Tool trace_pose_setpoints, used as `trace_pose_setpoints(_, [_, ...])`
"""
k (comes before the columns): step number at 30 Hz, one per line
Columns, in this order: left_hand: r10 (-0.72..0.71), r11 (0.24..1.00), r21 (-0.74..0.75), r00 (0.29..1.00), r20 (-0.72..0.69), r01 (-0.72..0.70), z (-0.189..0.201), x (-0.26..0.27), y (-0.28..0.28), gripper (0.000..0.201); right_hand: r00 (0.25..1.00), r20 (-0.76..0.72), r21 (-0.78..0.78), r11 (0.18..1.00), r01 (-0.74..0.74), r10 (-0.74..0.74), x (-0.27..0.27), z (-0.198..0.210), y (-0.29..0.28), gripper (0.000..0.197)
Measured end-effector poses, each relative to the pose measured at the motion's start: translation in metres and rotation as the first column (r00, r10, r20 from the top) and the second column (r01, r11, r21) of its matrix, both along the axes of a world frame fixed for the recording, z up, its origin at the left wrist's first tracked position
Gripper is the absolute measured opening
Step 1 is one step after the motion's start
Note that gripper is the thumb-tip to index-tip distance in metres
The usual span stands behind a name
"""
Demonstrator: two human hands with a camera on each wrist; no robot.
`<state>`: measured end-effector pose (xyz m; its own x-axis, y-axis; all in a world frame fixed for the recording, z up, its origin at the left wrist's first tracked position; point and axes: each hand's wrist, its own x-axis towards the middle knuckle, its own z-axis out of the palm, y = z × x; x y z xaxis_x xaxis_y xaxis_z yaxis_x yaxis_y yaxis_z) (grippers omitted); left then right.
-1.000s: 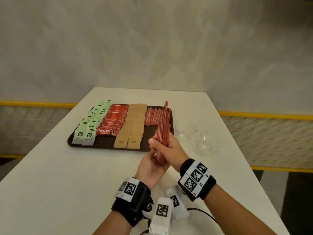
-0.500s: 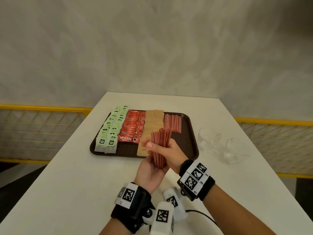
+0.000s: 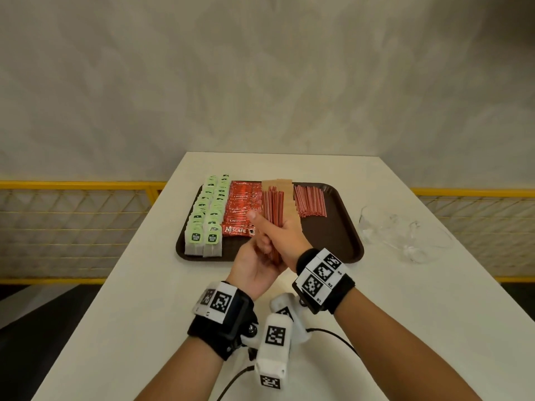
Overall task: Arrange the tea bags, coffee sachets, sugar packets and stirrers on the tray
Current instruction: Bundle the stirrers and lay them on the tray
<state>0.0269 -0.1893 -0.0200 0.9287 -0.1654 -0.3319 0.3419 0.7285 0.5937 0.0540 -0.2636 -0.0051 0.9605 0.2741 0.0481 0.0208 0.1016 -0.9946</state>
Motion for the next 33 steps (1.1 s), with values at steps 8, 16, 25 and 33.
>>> trace_pose_setpoints(8, [0.087, 0.630, 0.671, 0.894, 0.439, -0.391, 0.062, 0.024, 0.035, 0.044, 0.999, 0.053, -0.251, 0.968, 0.022, -0.009, 0.007, -0.003, 0.001, 0.016])
trace_pose_setpoints(16, [-0.413, 0.146, 0.943, 0.848, 0.332, -0.298, 0.078, 0.026, 0.016, 0.047, 0.985, 0.173, -0.406, 0.913, 0.048, 0.025, 0.010, 0.008, 0.010, 0.033])
trace_pose_setpoints(25, [-0.012, 0.919, 0.393, 0.994, 0.113, -0.034, 0.036, 0.039, 0.036, 0.065, 0.987, 0.148, 0.044, 0.997, 0.058, -0.064, 0.020, 0.028, -0.009, 0.027])
trace_pose_setpoints(33, [-0.214, 0.961, 0.189, 0.976, 0.035, 0.204, 0.010, 0.038, 0.008, 0.036, 0.973, 0.191, -0.070, 0.987, 0.142, -0.126, 0.027, 0.023, -0.014, 0.035])
